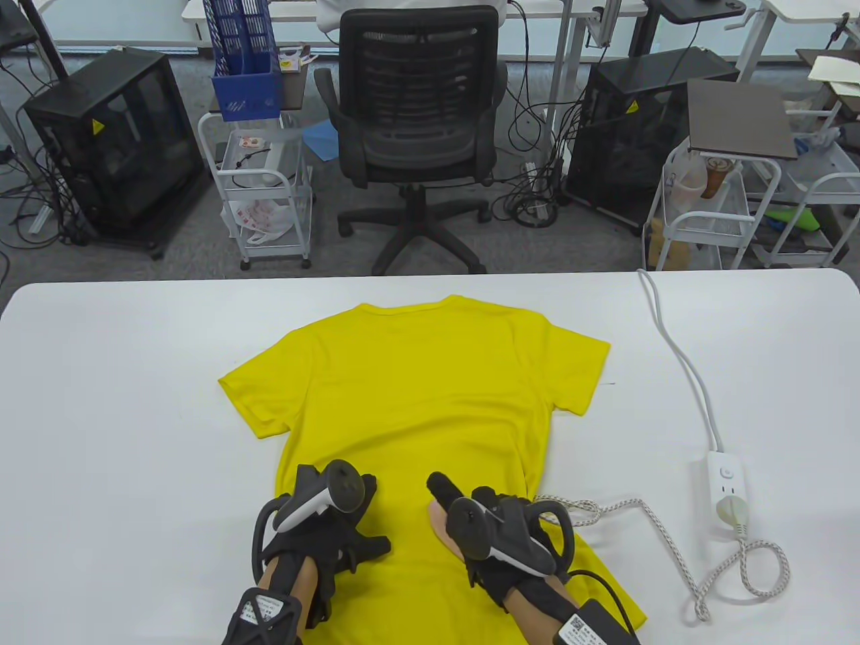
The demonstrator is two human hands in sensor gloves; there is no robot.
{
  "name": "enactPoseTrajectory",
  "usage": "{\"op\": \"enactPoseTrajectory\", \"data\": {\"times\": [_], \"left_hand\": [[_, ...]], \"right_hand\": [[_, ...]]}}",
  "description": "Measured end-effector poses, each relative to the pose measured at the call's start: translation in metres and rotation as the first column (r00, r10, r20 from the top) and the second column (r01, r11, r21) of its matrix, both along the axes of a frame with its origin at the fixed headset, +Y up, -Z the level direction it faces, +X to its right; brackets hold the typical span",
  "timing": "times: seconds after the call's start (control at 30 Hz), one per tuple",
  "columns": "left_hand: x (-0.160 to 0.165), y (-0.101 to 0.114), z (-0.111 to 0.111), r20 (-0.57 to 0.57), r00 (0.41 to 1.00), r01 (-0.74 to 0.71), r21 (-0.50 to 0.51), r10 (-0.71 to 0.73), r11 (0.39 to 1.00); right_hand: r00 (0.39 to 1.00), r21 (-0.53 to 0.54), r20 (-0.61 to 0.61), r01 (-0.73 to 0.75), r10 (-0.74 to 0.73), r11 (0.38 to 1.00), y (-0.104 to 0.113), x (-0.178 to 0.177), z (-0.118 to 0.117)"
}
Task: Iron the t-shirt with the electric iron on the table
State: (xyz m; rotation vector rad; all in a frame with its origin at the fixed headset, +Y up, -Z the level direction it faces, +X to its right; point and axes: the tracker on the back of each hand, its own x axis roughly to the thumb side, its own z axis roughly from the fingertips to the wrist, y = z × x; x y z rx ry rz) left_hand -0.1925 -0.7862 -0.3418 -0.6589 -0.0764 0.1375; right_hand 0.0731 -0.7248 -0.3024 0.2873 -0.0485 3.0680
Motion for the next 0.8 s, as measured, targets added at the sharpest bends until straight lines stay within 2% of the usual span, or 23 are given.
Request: {"op": "enactPoseTrajectory", "data": {"times": [0.1,0.17,0.27,0.43,0.53,0.67,0.73,0.8], "left_hand": [[0.000,0.000,0.000,0.003,1.000,0.000,0.000,0.000,1.000],[0.000,0.000,0.000,0.004,1.000,0.000,0.001,0.000,1.000],[0.000,0.001,0.000,0.006,1.000,-0.001,0.000,0.001,1.000],[0.000,0.001,0.000,0.004,1.000,-0.002,-0.001,0.002,1.000],[0.000,0.001,0.000,0.003,1.000,-0.003,-0.002,0.003,1.000],[0.000,0.001,0.000,0.005,1.000,-0.002,-0.002,0.002,1.000],[-0.001,0.001,0.000,0.007,1.000,0.000,-0.002,0.000,1.000],[0.000,0.001,0.000,0.008,1.000,-0.002,-0.003,0.002,1.000]], "right_hand": [[0.995,-0.011,0.085,0.047,-0.046,0.999,-0.001,0.028,-0.008],[0.988,-0.024,0.099,0.119,-0.116,0.993,0.000,0.035,-0.009],[0.996,-0.048,0.035,0.079,-0.077,0.996,0.000,0.018,-0.004],[0.976,-0.131,-0.164,0.124,-0.144,0.984,-0.001,-0.022,0.012],[0.976,-0.093,-0.199,0.074,-0.092,0.993,0.000,-0.030,0.017],[0.994,-0.036,-0.092,0.048,-0.051,0.998,-0.001,-0.007,0.005],[0.998,-0.035,0.026,0.063,-0.062,0.997,-0.001,0.020,-0.006],[0.991,-0.036,0.085,0.105,-0.102,0.994,-0.002,0.037,-0.011]]}}
